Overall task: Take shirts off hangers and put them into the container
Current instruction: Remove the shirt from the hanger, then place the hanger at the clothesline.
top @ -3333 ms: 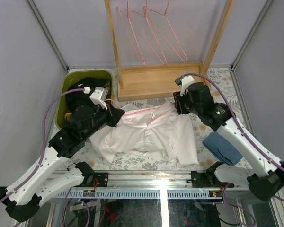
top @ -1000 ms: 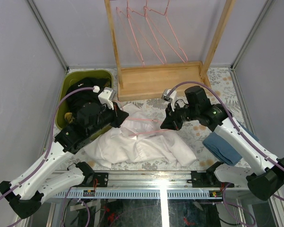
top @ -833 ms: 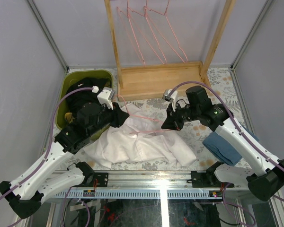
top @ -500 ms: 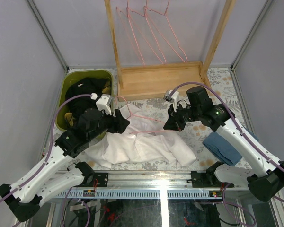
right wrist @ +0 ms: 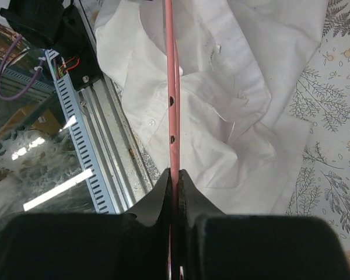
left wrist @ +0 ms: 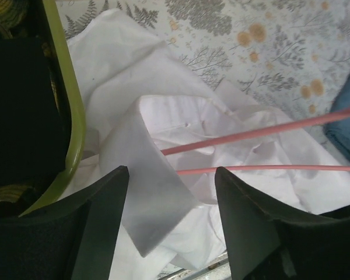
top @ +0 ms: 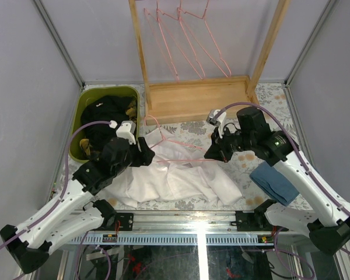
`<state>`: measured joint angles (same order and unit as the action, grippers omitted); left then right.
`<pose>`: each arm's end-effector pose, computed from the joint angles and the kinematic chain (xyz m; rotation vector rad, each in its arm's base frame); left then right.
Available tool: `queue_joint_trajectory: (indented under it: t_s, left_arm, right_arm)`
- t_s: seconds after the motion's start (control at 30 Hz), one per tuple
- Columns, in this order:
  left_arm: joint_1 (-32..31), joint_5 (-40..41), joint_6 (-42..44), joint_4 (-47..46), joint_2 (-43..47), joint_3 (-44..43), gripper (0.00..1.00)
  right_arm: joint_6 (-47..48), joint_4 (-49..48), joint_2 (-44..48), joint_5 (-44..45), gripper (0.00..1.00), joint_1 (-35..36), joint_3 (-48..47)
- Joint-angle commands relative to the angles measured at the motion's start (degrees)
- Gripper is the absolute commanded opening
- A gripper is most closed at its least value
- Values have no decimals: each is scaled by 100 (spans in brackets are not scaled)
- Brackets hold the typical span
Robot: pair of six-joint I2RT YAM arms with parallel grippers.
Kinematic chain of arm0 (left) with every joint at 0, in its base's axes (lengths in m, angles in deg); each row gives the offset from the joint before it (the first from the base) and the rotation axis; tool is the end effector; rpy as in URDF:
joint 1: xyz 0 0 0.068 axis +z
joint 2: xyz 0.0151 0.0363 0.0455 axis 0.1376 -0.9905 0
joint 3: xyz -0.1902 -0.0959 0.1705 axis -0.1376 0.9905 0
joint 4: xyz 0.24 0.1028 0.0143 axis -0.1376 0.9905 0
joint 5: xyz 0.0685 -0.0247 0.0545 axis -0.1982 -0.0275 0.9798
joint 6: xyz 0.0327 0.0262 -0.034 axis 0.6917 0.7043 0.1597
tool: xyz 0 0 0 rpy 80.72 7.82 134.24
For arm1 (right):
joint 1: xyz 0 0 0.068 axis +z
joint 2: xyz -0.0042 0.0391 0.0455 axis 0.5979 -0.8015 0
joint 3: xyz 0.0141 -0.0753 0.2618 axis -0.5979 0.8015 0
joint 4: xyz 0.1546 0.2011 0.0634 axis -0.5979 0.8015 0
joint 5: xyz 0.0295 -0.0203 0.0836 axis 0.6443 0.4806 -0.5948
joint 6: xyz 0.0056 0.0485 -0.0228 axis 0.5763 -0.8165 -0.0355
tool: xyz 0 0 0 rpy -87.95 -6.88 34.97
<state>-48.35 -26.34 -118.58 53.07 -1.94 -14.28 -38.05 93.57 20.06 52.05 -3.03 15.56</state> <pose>0.1279 -0.1004 0.3053 0.0860 2.1159 -0.5487 0.1723 0.1395 0.3703 -1.0699 1.9419 0.9527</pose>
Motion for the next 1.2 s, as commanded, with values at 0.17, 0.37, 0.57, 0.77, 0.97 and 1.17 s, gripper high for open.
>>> queue_joint_trajectory:
  t_s: [0.17, 0.37, 0.57, 0.77, 0.97, 1.17]
  left_arm:
    - [20, 317, -260, 11, -413, -33, 16]
    - [28, 498, -247, 32, -306, 44, 0]
    - [28, 635, -275, 83, -201, 59, 0]
    - [24, 298, -140, -81, -242, 92, 0]
    - [28, -366, 146, -366, -343, 126, 0]
    - [4, -1239, 319, -648, -688, 6, 0]
  right_arm:
    - [-26, 91, 733, 523, 0, -23, -454]
    - [45, 623, 1041, 1328, 0, -23, -892]
    - [3, 1054, 1400, 2037, 0, -28, -1356]
    - [61, 473, 2108, 2436, 0, -22, -1178]
    - [113, -797, 2911, 3009, 0, -21, -611]
    - [-99, -2499, 3466, 5234, 0, -28, 332]
